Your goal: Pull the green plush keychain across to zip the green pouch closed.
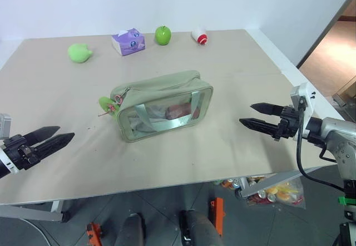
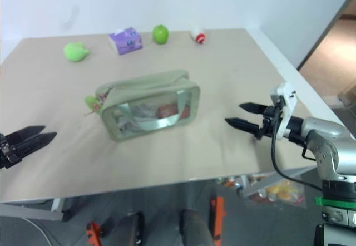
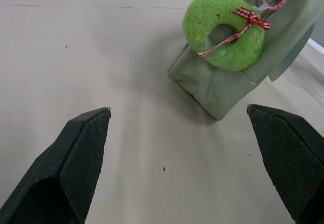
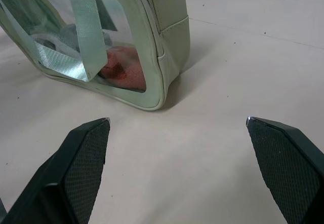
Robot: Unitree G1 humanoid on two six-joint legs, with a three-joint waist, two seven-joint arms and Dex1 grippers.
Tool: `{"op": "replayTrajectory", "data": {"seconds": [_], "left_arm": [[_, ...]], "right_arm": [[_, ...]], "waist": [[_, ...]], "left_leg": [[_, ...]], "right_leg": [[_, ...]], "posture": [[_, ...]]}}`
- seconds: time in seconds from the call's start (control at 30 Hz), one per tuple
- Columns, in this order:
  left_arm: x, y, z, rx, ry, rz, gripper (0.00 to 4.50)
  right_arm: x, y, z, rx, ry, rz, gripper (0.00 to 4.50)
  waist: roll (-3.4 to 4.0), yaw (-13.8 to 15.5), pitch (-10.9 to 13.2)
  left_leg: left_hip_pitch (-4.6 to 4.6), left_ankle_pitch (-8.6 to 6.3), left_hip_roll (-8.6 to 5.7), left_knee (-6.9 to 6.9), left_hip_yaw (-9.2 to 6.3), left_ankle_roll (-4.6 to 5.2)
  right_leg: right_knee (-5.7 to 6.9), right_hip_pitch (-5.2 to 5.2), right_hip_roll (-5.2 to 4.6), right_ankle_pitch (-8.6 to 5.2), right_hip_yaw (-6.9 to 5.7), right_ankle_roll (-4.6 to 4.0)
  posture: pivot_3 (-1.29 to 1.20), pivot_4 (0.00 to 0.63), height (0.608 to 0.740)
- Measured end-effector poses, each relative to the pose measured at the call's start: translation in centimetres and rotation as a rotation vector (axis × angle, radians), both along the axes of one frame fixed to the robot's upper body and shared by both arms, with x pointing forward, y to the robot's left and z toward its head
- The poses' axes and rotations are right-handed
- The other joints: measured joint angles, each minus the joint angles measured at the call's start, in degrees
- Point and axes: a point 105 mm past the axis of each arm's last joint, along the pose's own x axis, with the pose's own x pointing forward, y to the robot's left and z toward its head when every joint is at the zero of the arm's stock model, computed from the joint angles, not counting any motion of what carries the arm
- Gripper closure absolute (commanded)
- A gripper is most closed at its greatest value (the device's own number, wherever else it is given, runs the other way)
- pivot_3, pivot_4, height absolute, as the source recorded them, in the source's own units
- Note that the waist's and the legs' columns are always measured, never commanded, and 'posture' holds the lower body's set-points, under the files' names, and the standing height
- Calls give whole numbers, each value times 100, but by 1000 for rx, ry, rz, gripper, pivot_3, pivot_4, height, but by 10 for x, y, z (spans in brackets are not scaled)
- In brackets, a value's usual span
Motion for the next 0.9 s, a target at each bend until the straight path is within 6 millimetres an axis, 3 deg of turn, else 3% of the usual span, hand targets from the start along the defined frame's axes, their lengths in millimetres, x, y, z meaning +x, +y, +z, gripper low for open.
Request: {"op": "replayTrajectory", "data": {"seconds": [0.1,0.27,0.4,0.5,0.7,0.8,0.9], "left_arm": [[0,0,0,-1,2,1,0],[0,0,0,13,-3,3,0],[-1,-4,2,24,-11,-11,0],[-1,-8,9,32,-38,-30,0],[5,-39,69,138,-230,-174,0],[1,-63,99,213,-338,-275,0],[-3,-81,113,212,-397,-358,0]], "right_arm": [[2,2,3,-5,-8,7,27],[8,13,29,-36,-98,63,27],[12,17,27,-62,-93,81,27],[16,24,36,-98,-127,127,27],[19,48,89,-246,-308,288,27],[16,62,103,-353,-379,395,27],[14,74,113,-386,-413,492,27]], "waist": [[1,0,1],[-1,-10,-1],[-2,-7,-1],[-1,-5,-1],[-1,-8,1],[-1,-10,1],[3,-15,3]], "left_leg": [[0,0,0,1,0,0],[4,0,0,3,0,0],[2,0,0,3,2,0],[0,0,0,4,2,0],[-1,1,0,14,-2,1],[-1,1,0,11,0,0],[-2,-1,0,6,1,-2]], "right_leg": [[2,-1,0,0,1,0],[5,-2,4,4,4,-4],[5,-3,3,4,7,-4],[9,-6,4,4,7,-4],[25,-12,11,4,8,-4],[24,-12,11,3,10,-4],[27,-15,14,-4,16,6]], "posture": [[0,150,740],[0,150,740],[0,150,740],[0,150,740],[0,150,740],[0,150,740],[0,150,740]]}}
